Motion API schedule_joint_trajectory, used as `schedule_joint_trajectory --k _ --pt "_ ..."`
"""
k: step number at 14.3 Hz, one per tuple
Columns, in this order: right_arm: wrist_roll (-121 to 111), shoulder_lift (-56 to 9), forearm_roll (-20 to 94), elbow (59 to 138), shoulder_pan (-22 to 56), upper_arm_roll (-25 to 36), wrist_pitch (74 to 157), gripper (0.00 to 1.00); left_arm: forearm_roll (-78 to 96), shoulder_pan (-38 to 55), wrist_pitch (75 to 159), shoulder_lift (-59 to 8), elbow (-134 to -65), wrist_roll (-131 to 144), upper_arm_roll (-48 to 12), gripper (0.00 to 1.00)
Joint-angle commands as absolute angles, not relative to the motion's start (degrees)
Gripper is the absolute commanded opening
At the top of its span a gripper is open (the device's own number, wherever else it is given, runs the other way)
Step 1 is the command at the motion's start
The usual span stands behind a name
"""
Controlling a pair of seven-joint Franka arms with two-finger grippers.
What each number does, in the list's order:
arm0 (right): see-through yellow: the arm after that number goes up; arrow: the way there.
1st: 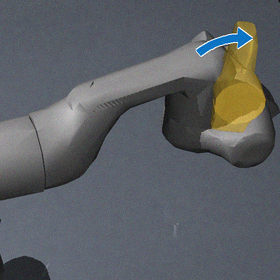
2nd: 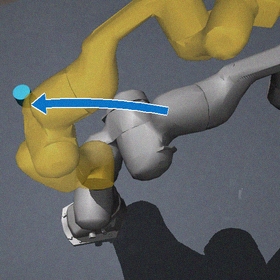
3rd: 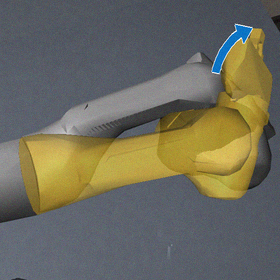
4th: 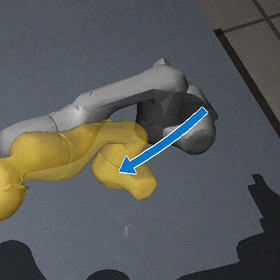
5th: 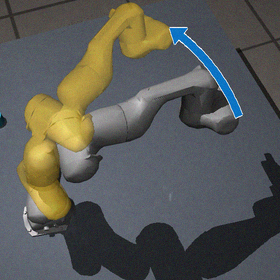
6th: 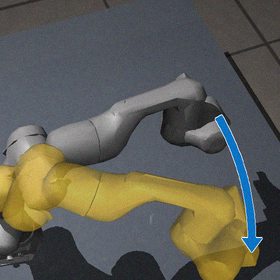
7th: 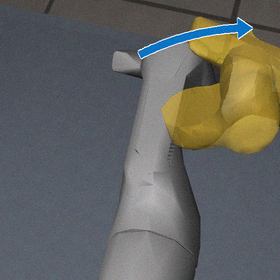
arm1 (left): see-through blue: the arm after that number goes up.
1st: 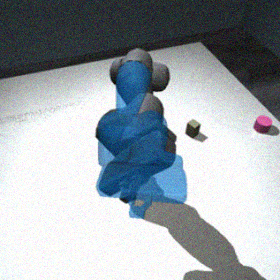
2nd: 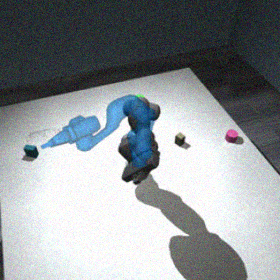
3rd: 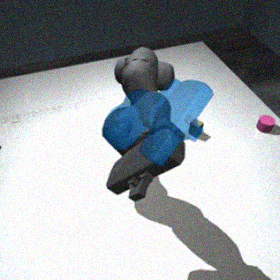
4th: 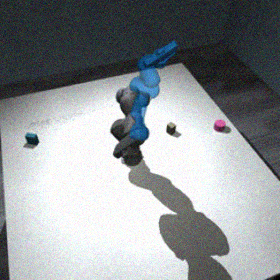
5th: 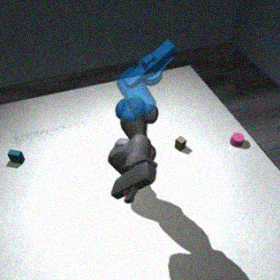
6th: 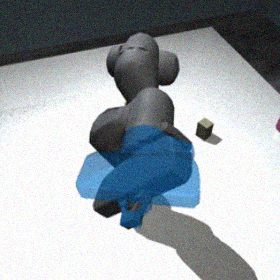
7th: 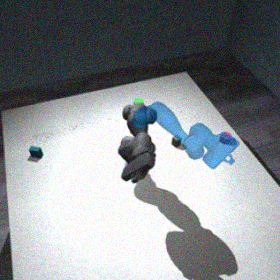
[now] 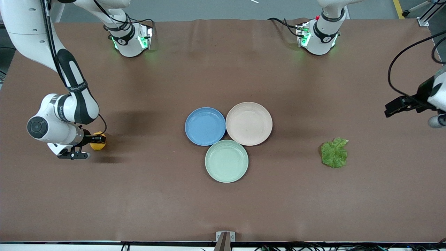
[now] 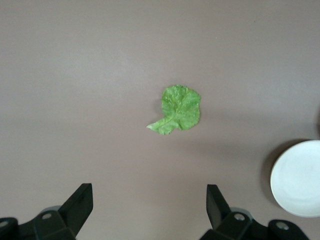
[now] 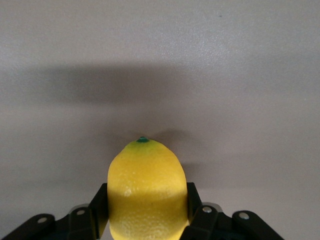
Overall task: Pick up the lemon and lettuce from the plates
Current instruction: 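Set the lemon on the table with the right gripper while the left gripper retracts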
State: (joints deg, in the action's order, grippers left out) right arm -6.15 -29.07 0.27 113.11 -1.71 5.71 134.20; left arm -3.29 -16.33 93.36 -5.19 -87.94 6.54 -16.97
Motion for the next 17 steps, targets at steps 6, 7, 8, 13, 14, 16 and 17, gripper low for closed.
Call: schedule_joint_trajectory --k 6,7,8,13,14,16,17 --pt "-5.54 -13.21 -0.53 109.08 -2.29 3.78 114.91 1.00 -1.23 -16.00 90.70 -0.45 -88.68 4.39 -16.97 1.00" --pt "-5.54 -10.14 -0.44 107.25 -1.85 3.69 109.74 1.00 -0.97 -15.30 90.62 0.34 -89.55 4.57 -16.96 1.00" --pt "-5.54 -7.85 -0.44 104.79 -1.24 3.78 104.90 1.00 -0.97 -13.03 90.62 1.40 -90.78 4.48 -14.87 1.00" --pt "-5.45 -5.63 -0.61 84.24 0.43 3.08 81.07 1.00 1.49 -5.71 90.44 4.13 -93.95 4.74 -7.30 1.00" --pt "-5.45 -5.54 -0.62 81.42 0.96 3.08 78.43 1.00 1.49 -5.54 90.18 4.65 -93.96 4.92 -7.29 1.00" --pt "-5.28 -5.54 -0.53 76.92 1.32 3.16 74.81 1.00 1.49 -5.97 90.18 4.48 -93.87 4.75 -7.29 1.00" --pt "-5.27 -5.54 -0.35 76.03 1.32 3.08 74.36 1.00 1.49 -6.06 90.18 4.48 -93.87 4.57 -7.29 1.00"
